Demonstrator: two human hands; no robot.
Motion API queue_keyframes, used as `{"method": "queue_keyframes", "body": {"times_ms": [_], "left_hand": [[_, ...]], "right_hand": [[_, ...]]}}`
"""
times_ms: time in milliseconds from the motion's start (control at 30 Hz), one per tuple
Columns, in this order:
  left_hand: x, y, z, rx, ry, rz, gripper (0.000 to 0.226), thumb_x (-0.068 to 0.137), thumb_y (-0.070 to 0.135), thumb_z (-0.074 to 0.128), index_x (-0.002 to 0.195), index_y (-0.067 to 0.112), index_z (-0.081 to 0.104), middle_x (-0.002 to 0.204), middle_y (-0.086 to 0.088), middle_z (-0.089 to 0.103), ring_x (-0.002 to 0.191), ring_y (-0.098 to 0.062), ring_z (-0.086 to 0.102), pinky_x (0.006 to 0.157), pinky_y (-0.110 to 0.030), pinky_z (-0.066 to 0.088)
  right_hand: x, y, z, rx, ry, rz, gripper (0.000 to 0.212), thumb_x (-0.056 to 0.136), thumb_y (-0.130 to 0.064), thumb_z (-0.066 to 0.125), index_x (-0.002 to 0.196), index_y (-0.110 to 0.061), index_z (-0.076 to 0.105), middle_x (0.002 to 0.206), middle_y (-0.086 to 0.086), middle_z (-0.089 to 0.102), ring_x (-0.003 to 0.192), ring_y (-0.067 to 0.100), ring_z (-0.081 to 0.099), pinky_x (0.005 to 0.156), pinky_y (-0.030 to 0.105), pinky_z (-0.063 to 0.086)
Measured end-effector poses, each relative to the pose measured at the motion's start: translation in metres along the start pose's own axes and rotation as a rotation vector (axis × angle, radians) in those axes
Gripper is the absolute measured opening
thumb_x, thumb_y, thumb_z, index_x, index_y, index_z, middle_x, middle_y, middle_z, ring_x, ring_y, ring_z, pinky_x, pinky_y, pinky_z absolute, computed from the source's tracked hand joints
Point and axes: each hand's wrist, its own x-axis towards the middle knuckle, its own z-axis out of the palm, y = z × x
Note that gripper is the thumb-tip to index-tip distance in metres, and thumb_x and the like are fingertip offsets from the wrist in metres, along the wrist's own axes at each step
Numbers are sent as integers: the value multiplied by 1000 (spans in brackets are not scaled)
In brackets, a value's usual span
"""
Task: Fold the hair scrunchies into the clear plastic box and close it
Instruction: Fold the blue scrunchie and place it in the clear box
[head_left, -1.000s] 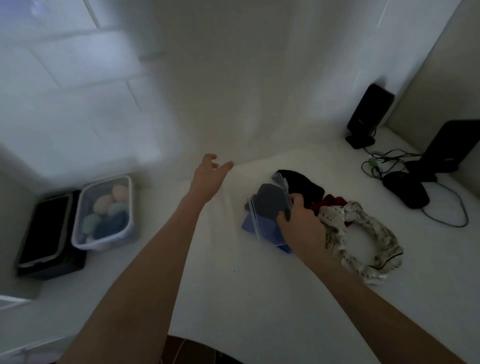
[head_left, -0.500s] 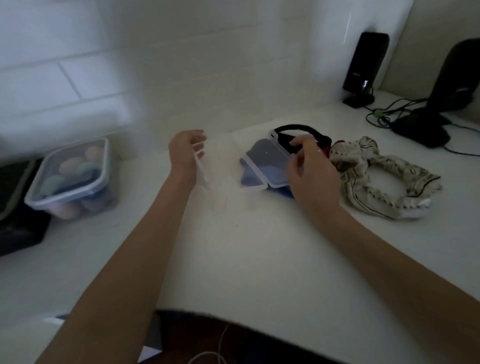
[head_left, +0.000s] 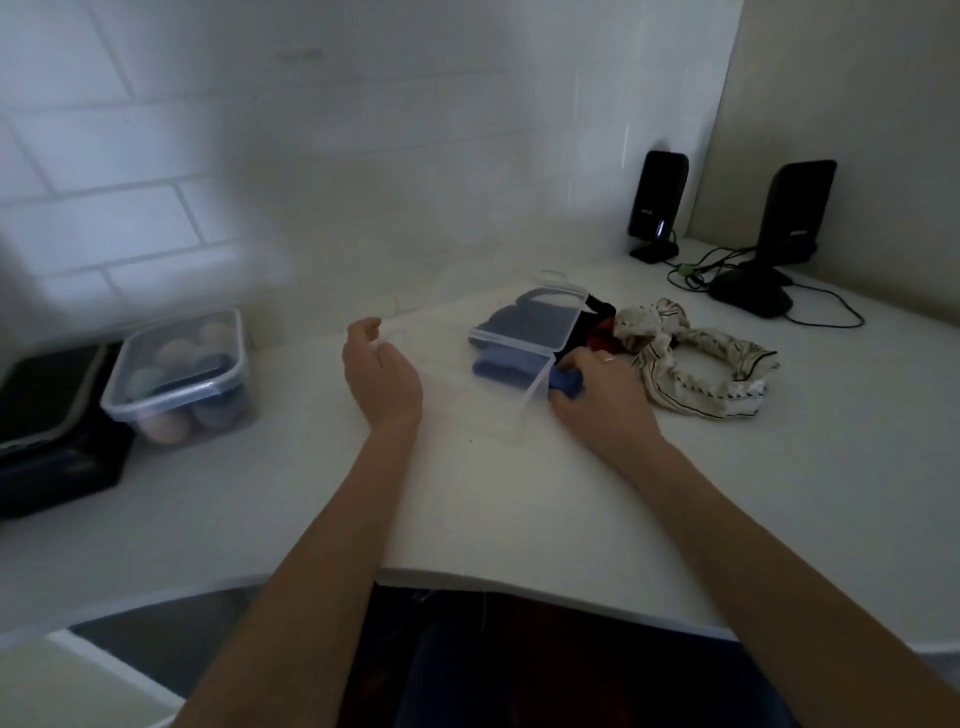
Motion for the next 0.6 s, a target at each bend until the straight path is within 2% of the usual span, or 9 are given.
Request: {"method": "queue_keyframes", "body": {"times_ms": [67, 167, 267, 300, 367, 433, 500, 567, 600], "left_hand": [[-3, 2, 0, 56, -7, 79, 42, 75, -3, 37, 109, 5, 59, 119, -18, 53, 110, -30, 51, 96, -25, 35], [-7, 5, 1, 89, -62, 163, 47, 65, 3, 33, 99, 5, 65, 117, -18, 48, 112, -32, 48, 101, -35, 39], [-12, 7, 0, 159, -155, 241, 48, 63, 6, 35, 98, 7, 68, 123, -17, 48, 115, -29, 44, 96, -21, 31], [-14, 7, 0, 214, -174, 294, 49, 63, 5, 37, 100, 8, 68, 126, -15, 49, 116, -28, 44, 94, -20, 27], [-18, 6, 1, 333, -183, 433, 50, 62, 4, 41, 101, 14, 69, 127, -10, 53, 119, -27, 45, 93, -27, 24], [-20, 7, 3, 374, -186, 542, 50, 59, 1, 43, 97, 16, 71, 119, -6, 61, 116, -25, 50, 90, -26, 21], [-22, 8, 4, 347, -223, 645, 43, 57, 0, 43, 85, 14, 73, 98, -5, 71, 100, -24, 61, 84, -25, 24], [-27, 9, 2, 311, -301, 720, 33, 60, 3, 41, 69, 14, 71, 74, -4, 72, 71, -23, 66, 75, -28, 36], [-31, 10, 1, 312, -325, 749, 30, 61, 7, 39, 61, 14, 69, 65, -3, 70, 58, -24, 64, 65, -30, 42]], "right_hand": [[1, -1, -6, 148, 50, 40, 25, 78, -21, 61, 101, -13, 56, 99, 11, 58, 83, 22, 53, 68, 32, 42], [3, -1, -20, 357, 218, 100, 26, 76, -19, 63, 101, -20, 55, 103, 4, 59, 88, 21, 57, 73, 39, 52], [2, -5, -37, 569, 319, 103, 24, 80, -14, 64, 97, -26, 52, 96, -2, 59, 89, 25, 62, 70, 49, 56], [2, -6, -41, 635, 334, 106, 24, 82, -11, 64, 97, -25, 51, 95, -5, 58, 87, 23, 64, 70, 47, 58], [2, -11, -50, 771, 347, 93, 21, 85, -8, 64, 99, -17, 52, 90, -5, 56, 76, 10, 67, 66, 32, 59], [2, -17, -60, 920, 324, 86, 15, 87, -8, 63, 97, -10, 53, 84, -2, 58, 67, 4, 67, 61, 19, 56], [4, -23, -68, 1122, 231, 120, 3, 90, -9, 58, 91, -10, 56, 75, -2, 62, 63, 3, 65, 57, 16, 53], [6, -28, -74, 1243, 100, 124, 8, 91, -8, 54, 89, -14, 60, 72, -4, 63, 65, 6, 64, 57, 16, 53], [9, -31, -76, 1256, 21, 103, 10, 91, -7, 55, 91, -14, 62, 76, -3, 63, 70, 8, 65, 60, 17, 55]]}}
